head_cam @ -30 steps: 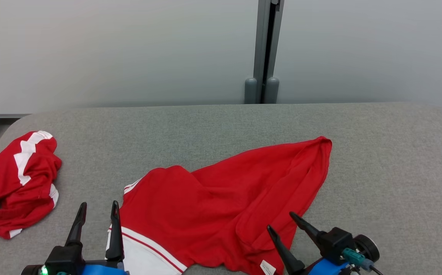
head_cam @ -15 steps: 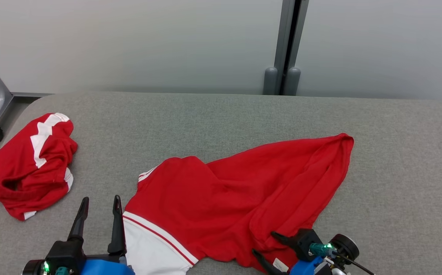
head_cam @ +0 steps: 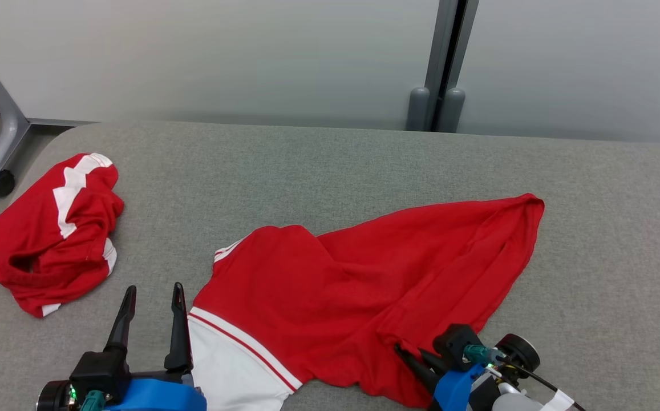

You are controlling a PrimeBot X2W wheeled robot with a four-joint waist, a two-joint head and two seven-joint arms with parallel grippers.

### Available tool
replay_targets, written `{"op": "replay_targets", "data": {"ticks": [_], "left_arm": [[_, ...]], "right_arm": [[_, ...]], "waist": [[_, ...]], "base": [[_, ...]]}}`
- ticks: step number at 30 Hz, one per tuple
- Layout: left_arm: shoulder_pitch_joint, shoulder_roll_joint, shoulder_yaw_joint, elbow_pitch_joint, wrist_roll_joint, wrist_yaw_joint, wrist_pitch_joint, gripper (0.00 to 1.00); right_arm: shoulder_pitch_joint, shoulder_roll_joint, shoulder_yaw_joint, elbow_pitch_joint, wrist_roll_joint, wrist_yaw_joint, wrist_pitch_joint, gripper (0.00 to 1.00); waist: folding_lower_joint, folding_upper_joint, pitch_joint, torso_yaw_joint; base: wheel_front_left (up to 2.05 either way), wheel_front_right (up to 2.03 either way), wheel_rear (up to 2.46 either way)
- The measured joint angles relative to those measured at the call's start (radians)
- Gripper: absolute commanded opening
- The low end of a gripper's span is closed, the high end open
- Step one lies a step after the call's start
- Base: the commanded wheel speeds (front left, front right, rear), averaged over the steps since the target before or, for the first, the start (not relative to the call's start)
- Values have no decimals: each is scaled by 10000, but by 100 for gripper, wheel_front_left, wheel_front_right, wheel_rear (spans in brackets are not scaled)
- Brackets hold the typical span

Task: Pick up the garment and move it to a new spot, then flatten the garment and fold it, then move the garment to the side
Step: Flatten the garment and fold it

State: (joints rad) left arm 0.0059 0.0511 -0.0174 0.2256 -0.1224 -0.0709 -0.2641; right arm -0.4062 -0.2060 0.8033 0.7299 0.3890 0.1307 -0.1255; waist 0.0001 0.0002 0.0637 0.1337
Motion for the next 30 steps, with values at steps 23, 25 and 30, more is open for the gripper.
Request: {"op": "replay_targets", "data": {"ticks": [23,25,30], "left_arm": [[358,-6,-253,176,-364,130,0,100],[424,-4,-257,188,-397,144,0,100],[496,-6,-268,215,-451,173,-2,100]], "right_arm": [[2893,-460,-4803,-1839,-370,0,-1358,0],[3413,-360,-5223,-2057,-481,0,-1358,0],[4298,58,-6009,-2395,-746,0,-1360,80]], "waist": [[-2,-1,-465,-1827],[-2,-1,-476,-1916],[-2,-1,-482,-2062]], "base": [[0,0,0],[0,0,0],[0,0,0]]}}
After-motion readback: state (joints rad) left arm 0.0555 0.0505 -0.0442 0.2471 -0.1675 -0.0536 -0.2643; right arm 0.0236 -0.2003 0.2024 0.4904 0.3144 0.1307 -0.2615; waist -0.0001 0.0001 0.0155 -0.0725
